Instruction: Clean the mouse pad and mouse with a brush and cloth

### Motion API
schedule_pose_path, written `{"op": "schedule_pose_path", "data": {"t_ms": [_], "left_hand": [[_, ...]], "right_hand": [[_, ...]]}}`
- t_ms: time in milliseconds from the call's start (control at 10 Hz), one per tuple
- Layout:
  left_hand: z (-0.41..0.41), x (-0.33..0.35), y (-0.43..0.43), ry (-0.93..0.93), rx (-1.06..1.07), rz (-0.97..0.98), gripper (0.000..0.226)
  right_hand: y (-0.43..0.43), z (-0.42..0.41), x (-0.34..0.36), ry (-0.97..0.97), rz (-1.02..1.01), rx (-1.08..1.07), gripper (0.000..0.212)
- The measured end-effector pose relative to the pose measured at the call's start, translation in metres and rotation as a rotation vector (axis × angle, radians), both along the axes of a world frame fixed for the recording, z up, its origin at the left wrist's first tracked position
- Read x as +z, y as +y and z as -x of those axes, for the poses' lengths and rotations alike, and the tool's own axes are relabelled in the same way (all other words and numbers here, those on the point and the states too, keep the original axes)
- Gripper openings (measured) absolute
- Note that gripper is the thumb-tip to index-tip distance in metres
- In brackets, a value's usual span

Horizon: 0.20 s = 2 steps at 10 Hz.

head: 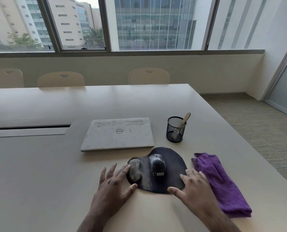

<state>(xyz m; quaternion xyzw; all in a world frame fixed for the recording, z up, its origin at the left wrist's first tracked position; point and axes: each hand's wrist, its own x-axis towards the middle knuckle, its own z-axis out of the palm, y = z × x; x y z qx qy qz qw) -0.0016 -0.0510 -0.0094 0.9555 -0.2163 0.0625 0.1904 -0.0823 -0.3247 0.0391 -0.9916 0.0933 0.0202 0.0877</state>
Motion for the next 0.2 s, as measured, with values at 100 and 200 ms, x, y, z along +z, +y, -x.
{"op": "schedule_pose_path", "data": {"t_ms": [100, 200], "left_hand": [[-0.002, -0.011, 0.001, -0.067, 0.020, 0.019, 0.078], [-0.006, -0.016, 0.004, -0.093, 0.001, 0.043, 0.074]], "right_hand": [[-0.006, -0.004, -0.009, 0.026, -0.037, -0.028, 0.152], [-0.017, -0.007, -0.019, -0.067, 0.002, -0.027, 0.138]]}}
